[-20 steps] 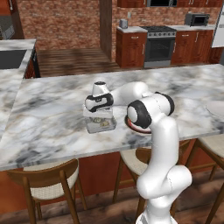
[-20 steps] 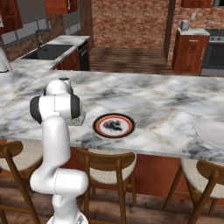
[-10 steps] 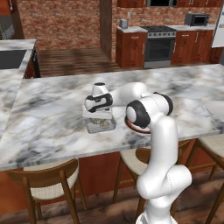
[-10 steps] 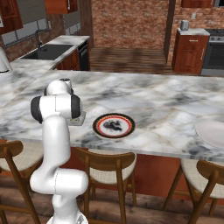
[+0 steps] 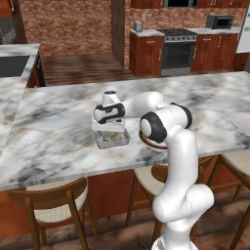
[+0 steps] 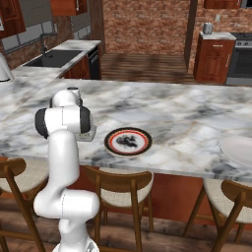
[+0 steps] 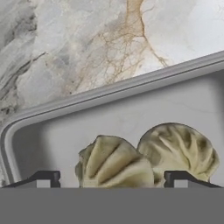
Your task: Place two dumplings into each of the tupperware containers and then place the containers in the fridge.
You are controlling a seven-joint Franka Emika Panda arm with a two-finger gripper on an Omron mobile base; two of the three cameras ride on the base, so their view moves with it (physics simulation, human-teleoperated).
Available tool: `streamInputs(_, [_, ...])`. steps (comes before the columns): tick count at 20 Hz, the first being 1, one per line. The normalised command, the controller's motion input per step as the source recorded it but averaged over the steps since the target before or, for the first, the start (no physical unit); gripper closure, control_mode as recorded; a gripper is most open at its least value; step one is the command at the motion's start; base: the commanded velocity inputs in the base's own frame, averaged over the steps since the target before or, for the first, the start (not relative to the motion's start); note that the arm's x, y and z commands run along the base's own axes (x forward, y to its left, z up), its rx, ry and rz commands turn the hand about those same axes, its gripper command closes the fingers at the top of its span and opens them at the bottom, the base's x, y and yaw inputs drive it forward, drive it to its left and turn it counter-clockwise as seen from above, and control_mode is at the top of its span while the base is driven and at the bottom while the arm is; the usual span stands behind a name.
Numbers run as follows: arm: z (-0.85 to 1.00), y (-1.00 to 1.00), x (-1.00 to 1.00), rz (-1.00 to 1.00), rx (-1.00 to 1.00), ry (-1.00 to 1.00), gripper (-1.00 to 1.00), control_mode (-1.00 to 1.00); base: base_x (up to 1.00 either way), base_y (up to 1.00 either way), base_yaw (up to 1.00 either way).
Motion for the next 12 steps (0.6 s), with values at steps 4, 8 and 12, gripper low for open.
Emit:
streamInputs(4, [0.00, 0.00, 0.00, 0.00, 0.00, 0.00, -1.00, -1.00, 0.00, 0.00, 0.00])
streamInputs(8, [0.14, -0.29, -0.11, 0.00, 0.00, 0.00, -1.00, -1.00, 0.00, 0.00, 0.00])
streamInputs(12, [0.23, -0.44, -0.12, 0.00, 0.00, 0.00, -1.00, -1.00, 0.00, 0.00, 0.00])
